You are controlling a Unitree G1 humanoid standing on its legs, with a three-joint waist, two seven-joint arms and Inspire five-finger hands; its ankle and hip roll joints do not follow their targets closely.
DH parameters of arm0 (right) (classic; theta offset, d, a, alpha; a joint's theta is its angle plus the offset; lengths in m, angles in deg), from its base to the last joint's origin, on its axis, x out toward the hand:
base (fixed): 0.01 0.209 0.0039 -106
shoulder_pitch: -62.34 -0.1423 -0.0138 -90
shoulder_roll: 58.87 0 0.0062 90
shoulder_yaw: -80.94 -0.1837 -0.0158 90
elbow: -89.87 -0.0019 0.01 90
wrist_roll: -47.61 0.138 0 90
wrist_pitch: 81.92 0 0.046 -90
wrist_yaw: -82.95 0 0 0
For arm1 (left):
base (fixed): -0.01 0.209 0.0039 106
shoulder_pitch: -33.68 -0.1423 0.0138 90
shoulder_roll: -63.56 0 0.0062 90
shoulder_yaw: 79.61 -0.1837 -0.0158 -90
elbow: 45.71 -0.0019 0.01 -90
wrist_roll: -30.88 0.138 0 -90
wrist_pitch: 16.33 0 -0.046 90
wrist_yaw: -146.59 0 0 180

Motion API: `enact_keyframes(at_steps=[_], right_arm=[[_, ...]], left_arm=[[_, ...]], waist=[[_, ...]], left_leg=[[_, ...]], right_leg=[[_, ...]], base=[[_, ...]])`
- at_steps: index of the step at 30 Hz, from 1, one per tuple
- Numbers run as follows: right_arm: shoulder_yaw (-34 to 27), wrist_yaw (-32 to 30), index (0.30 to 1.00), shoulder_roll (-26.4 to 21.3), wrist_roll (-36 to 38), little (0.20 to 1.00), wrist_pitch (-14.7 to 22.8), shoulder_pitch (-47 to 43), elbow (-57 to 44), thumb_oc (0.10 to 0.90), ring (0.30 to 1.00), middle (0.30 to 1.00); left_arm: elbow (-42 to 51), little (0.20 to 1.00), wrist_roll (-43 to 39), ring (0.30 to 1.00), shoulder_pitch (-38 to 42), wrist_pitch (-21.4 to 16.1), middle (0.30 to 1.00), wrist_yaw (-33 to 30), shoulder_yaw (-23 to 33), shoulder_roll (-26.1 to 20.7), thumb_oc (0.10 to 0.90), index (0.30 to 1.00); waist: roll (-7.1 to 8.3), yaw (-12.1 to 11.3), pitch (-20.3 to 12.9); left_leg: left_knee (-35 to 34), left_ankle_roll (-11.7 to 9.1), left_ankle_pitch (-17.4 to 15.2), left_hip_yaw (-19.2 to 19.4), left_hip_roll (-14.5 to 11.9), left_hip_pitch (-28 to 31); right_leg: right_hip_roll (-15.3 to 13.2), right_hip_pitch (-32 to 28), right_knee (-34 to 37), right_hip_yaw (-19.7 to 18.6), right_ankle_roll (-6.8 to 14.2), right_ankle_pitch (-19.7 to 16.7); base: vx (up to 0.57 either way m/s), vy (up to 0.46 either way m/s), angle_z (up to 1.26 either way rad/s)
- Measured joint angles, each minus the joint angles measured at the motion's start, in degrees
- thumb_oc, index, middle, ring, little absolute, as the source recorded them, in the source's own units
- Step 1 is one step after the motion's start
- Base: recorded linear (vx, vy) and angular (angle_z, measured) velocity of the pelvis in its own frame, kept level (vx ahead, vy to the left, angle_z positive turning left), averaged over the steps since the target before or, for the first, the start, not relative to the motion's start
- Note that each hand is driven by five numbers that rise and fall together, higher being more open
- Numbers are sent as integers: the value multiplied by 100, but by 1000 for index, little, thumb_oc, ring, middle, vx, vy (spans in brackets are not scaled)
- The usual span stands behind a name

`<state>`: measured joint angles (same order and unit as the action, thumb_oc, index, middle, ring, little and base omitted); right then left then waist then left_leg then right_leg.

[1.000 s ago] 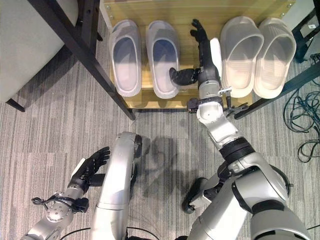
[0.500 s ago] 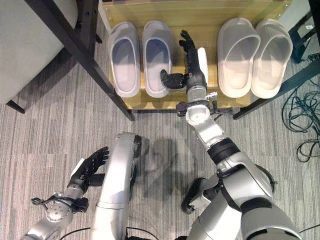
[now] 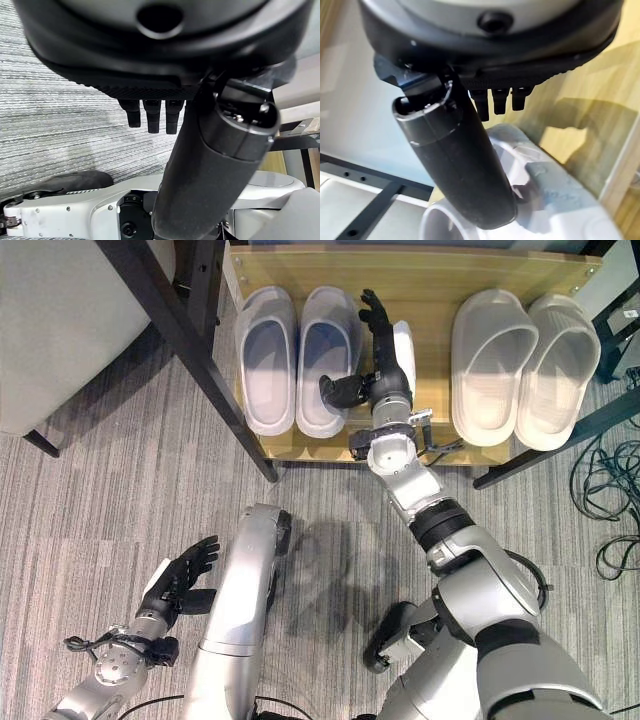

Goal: Arrange the slippers neatly on the shoe rack.

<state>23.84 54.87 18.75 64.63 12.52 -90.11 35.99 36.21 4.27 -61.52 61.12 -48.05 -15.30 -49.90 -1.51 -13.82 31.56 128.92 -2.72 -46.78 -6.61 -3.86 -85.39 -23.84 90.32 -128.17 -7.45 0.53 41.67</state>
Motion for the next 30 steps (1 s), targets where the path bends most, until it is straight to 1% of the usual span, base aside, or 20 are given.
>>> enact_keyframes(at_steps=[2, 5, 6, 8, 12, 14, 15, 16, 18, 20, 21, 22, 23, 24, 25, 26, 27, 28, 29, 30], right_arm=[[-6, -11, 900, -188, -152, 900, -15, 169, -576, 800, 900, 900], [-97, -8, 900, -326, -295, 900, -7, 451, -1292, 800, 900, 900], [-237, -10, 900, -451, -348, 900, 33, 747, -1887, 800, 900, 900], [-504, -2, 900, -529, -346, 900, 127, 1177, -2559, 800, 900, 900], [-801, 16, 900, -651, -347, 900, 228, 1647, -3162, 800, 900, 900], [-998, 39, 900, -786, -345, 900, 279, 1986, -3552, 800, 900, 900], [-1031, 77, 900, -871, -346, 900, 318, 2122, -3675, 800, 900, 900], [-1210, 204, 900, -1063, -345, 900, 343, 2481, -4047, 800, 900, 900], [-1423, 422, 900, -1348, -337, 900, 412, 2972, -4478, 800, 900, 900], [-1820, 627, 900, -1506, -331, 900, 538, 3614, -4912, 800, 900, 900], [-1917, 759, 900, -1514, -328, 900, 644, 3899, -5010, 800, 900, 900], [-2064, 868, 900, -1527, -334, 900, 660, 4116, -5081, 800, 900, 900], [-2260, 956, 900, -1550, -346, 900, 687, 4404, -5171, 800, 900, 900], [-2328, 980, 900, -1591, -345, 900, 694, 4494, -5178, 800, 900, 900], [-2461, 1050, 900, -1716, -398, 900, 695, 4605, -5174, 800, 900, 900], [-2777, 1157, 900, -1871, -647, 900, 709, 4785, -5179, 800, 900, 900], [-2939, 1168, 900, -1922, -753, 900, 723, 4897, -5174, 800, 900, 900], [-3116, 1189, 900, -1901, -867, 900, 759, 5006, -5097, 800, 900, 900], [-3173, 1181, 900, -1887, -912, 900, 755, 5061, -5069, 800, 900, 900], [-3206, 1188, 900, -1782, -1018, 900, 835, 5115, -4855, 800, 900, 900]], left_arm=[[1, 900, 0, 900, 5, 0, 900, -14, 19, 11, 800, 900], [-13, 900, 1, 900, -5, 5, 900, -14, 37, 24, 800, 900], [-16, 900, 2, 900, -10, 7, 900, -15, 77, 39, 800, 900], [-16, 900, 18, 900, -61, 13, 900, -14, 159, 52, 800, 900], [-18, 900, 47, 900, -164, 45, 900, -5, 281, 59, 800, 900], [-9, 900, 51, 900, -248, 67, 900, 0, 381, 102, 800, 900], [-10, 900, 50, 900, -275, 91, 900, -8, 400, 130, 800, 900], [21, 900, 70, 900, -338, 116, 900, 21, 533, 223, 800, 900], [25, 900, 108, 900, -475, 127, 900, 25, 679, 275, 800, 900], [-11, 900, 250, 900, -485, 135, 900, 43, 883, 439, 800, 900], [-114, 900, 275, 900, -480, 150, 900, 40, 953, 490, 800, 900], [-208, 900, 282, 900, -387, 185, 900, 59, 971, 516, 800, 900], [-307, 900, 404, 900, -257, 266, 900, 57, 1060, 600, 800, 900], [-302, 900, 481, 900, -250, 275, 900, 55, 1119, 638, 800, 900], [-309, 900, 499, 900, -154, 275, 900, 48, 1134, 721, 800, 900], [-329, 900, 542, 900, 2, 275, 900, 50, 1160, 834, 800, 900], [-322, 900, 542, 900, 63, 270, 900, 55, 1184, 897, 800, 900], [-335, 900, 577, 900, 156, 270, 900, 71, 1190, 950, 800, 900], [-348, 900, 675, 900, 156, 273, 900, 125, 1190, 923, 800, 900], [-460, 900, 727, 900, 276, 282, 900, 154, 1203, 890, 800, 900]], waist=[[0, 13, 0], [2, 98, 0], [4, 137, -1], [11, 211, 0], [35, 358, 3], [56, 455, 4], [62, 458, 1], [84, 456, 1], [134, 581, -1], [182, 559, -2], [296, 700, -18], [335, 730, -21], [374, 715, -36], [420, 755, -37], [442, 833, -36], [440, 833, -37], [437, 842, -36], [425, 869, -32], [423, 894, -34], [414, 940, -44]], left_leg=[[0, -11, -6, 3, -2, -25], [5, -13, -9, 26, -4, -32], [4, -23, -22, 59, -10, -32], [10, -25, -41, 77, -15, -23], [9, -44, -56, 84, -26, 25], [11, -60, -63, 80, -35, 35], [11, -89, -77, 79, -41, 54], [8, -83, -90, 87, -57, 55], [-13, -69, -99, 90, -65, 63], [-149, -95, -87, 150, -63, 43], [-426, -65, -12, 198, -74, 89], [-688, -103, 93, 241, -89, 103], [-1174, -194, 360, 323, -61, 82], [-1470, -233, 512, 380, -42, 106], [-1772, -198, 656, 429, -36, 147], [-2286, -207, 862, 457, -31, 159], [-2511, -187, 966, 444, -46, 187], [-2738, -185, 1042, 387, -77, 269], [-2814, -182, 1087, 341, -71, 318], [-3010, -159, 1086, 269, -124, 474]], right_leg=[[8, 37, -8, -11, -5, 3], [24, 67, -29, -43, 12, 19], [31, 105, -42, -73, 9, 26], [55, 126, -65, -104, 19, 40], [79, 132, -94, -125, -5, 60], [118, 135, -106, -122, -17, 67], [124, 131, -106, -127, -17, 67], [146, 131, -106, -131, -13, 71], [158, 133, -101, -134, -3, 79], [164, 163, -1, -145, 25, 81], [141, 163, 233, -93, -62, 35], [144, 142, 478, -12, -71, -47], [149, 112, 917, 126, 9, -212], [162, 94, 1173, 173, 34, -330], [150, 55, 1447, 235, -59, -450], [172, -25, 1953, 421, -85, -630], [157, -105, 2191, 527, -114, -717], [135, -270, 2432, 667, -140, -776], [147, -380, 2538, 731, -114, -801], [153, -657, 2790, 935, -161, -824]], base=[[0, 0, 0], [0, 0, 0], [0, 0, 0], [0, 0, 0], [0, 0, 0], [6, -17, -2], [14, -53, -5], [18, -60, -5], [-9, -93, 0], [-128, -49, 1], [-196, -15, -5], [-206, 27, -7], [-149, 56, -3], [-170, 74, 2], [-155, 65, 1], [-131, 70, -3], [-113, 74, -8], [-114, 77, -6], [-122, 34, -7], [-225, -14, -6]])
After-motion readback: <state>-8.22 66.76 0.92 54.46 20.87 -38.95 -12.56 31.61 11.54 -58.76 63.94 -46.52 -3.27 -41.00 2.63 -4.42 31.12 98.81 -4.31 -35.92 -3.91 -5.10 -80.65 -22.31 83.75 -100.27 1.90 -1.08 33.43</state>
